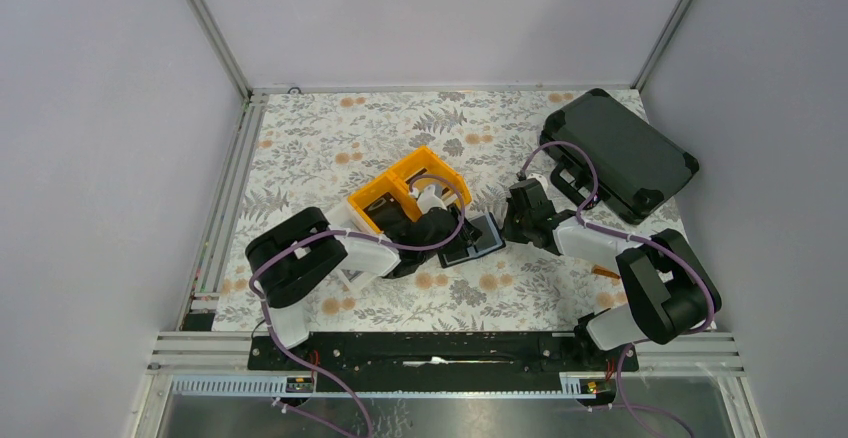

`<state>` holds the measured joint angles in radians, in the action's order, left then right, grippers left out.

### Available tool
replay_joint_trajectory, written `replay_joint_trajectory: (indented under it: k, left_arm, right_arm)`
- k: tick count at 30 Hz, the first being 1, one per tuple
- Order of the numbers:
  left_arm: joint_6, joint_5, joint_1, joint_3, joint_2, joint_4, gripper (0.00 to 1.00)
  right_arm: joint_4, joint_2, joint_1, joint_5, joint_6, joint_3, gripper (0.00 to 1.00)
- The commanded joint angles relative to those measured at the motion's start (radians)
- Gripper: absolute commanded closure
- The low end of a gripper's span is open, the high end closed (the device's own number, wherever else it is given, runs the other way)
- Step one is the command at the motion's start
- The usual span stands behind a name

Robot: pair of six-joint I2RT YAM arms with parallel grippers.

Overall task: Put the credit cards into the card holder
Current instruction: Insert the credit card into the card holder.

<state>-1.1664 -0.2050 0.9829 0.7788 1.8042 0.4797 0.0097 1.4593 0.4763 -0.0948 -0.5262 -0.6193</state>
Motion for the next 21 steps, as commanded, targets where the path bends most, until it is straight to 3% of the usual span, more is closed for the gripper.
replay_joint_trajectory:
  k: [1,3,5,8,13,15,21]
  left_arm:
    - [0.014,0.037,0.004,0.024,0.006,0.110,0.58]
    - [0.014,0.038,0.000,0.014,-0.001,0.113,0.58]
    - [0.018,0.038,-0.008,-0.008,-0.025,0.110,0.55]
    - [0.049,0.033,-0.015,-0.039,-0.076,0.082,0.46]
    - [0.117,0.041,-0.018,-0.036,-0.152,-0.027,0.37]
    - [0.128,0.037,-0.018,-0.038,-0.179,-0.078,0.36]
    - [0.168,0.041,-0.018,-0.033,-0.225,-0.233,0.35]
  right_arm:
    - [-0.062,-0.013,-0.002,0.005,-0.002,0.012,1.00]
    - [-0.073,-0.022,-0.002,-0.013,0.000,0.006,0.96]
    - [-0.103,-0.034,-0.002,-0.040,0.006,-0.011,0.78]
    - [-0.138,-0.069,-0.002,-0.073,0.014,-0.032,0.60]
    - [-0.138,-0.169,-0.002,-0.052,0.033,-0.034,0.42]
    - [-0.100,-0.205,-0.002,0.023,0.052,-0.019,0.42]
    - [-0.023,-0.199,-0.002,0.241,0.099,0.000,0.55]
